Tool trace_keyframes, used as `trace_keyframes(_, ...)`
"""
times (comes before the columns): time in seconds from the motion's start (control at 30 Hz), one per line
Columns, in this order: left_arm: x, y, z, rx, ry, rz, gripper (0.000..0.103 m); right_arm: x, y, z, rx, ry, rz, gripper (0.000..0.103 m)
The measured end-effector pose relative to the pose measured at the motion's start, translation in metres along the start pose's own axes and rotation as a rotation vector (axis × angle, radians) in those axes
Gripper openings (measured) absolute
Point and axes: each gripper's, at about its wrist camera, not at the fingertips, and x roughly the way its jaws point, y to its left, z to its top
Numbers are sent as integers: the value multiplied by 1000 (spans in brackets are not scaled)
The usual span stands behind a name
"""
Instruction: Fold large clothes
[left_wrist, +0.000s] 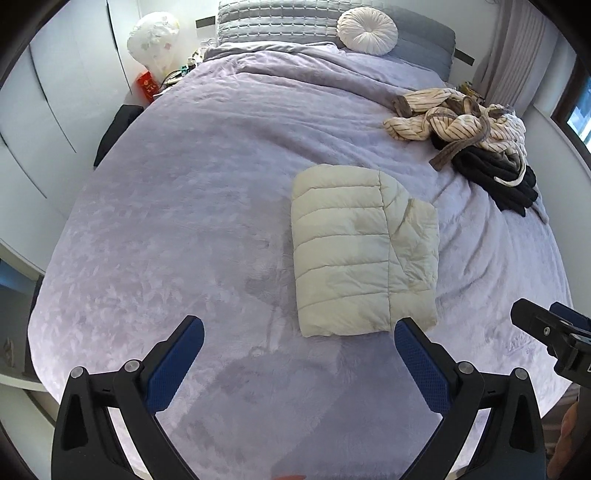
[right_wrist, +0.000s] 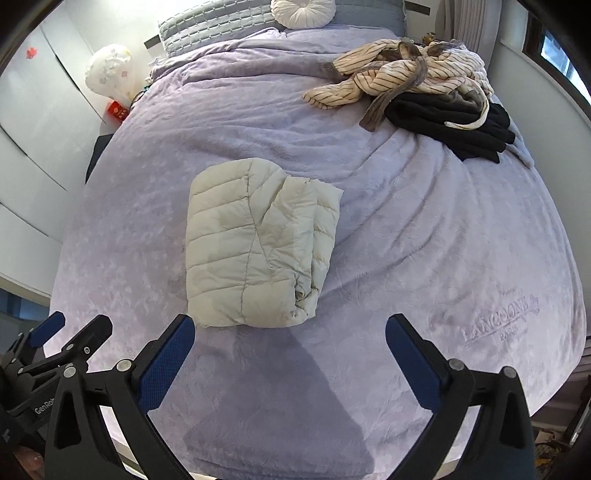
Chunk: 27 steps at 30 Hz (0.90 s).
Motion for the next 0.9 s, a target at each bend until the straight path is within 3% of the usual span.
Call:
trace_keyframes(0.57,-22,-6,-7,15,-18,35,103,-15,-1,-12,11,-13,-28,103)
trace_keyframes(0.9,-21,-7,-9,11,1,18,103,-18,1,-13,7,-16,-29,103)
